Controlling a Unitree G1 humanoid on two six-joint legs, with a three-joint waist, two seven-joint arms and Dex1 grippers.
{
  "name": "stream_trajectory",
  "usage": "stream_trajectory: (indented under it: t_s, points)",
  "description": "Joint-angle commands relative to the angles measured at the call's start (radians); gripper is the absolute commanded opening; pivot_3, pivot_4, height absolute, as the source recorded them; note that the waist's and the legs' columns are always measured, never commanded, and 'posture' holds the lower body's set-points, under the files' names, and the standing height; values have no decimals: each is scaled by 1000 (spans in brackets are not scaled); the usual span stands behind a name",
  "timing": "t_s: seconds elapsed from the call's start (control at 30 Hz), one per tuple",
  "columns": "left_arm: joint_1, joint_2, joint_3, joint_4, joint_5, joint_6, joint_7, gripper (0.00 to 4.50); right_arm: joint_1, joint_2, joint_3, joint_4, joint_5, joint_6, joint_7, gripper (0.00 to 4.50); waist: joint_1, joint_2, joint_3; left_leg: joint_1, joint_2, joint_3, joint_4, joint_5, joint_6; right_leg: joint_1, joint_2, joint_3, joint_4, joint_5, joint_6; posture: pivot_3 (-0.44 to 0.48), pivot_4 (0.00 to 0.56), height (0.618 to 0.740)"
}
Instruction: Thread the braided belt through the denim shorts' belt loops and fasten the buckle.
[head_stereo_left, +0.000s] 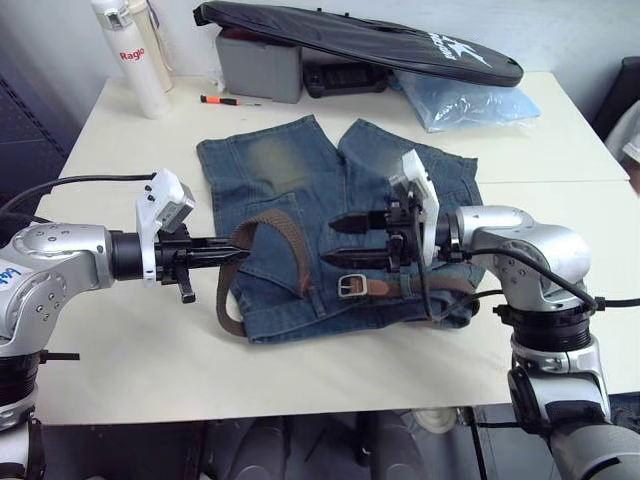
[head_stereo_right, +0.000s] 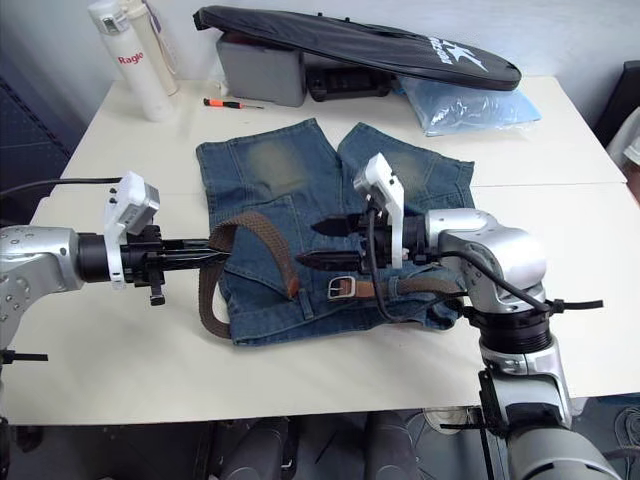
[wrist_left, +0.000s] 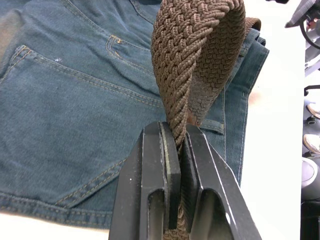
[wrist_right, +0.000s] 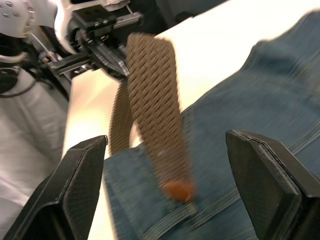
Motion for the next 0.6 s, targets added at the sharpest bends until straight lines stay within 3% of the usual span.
stream_trajectory:
  t_s: [0.03,0.27,0.47,0.6]
  points:
    - [-28,-22,-1,0,6,-24,-13,0,50,67,20,19,43,-1,-48,4056,-2,0,0,0,0,0,0,0,0,0,0,1,0,0,0,0,150,740]
    - [-32,-30,-7,4,14,-29,-16,0,67,120,85,148,-20,-83,-77,4056,-3,0,0,0,0,2,0,0,0,-1,1,2,1,0,0,0,150,740]
    - [-39,-54,-30,5,24,-31,1,0,108,126,63,20,-1,57,-219,4056,-1,0,0,0,0,2,0,0,0,-1,1,3,1,0,0,0,150,740]
    - [-50,-73,-61,21,40,-39,0,0,140,166,5,-61,-29,197,-392,4056,1,0,0,0,0,2,0,0,0,-2,1,3,1,0,0,0,150,740]
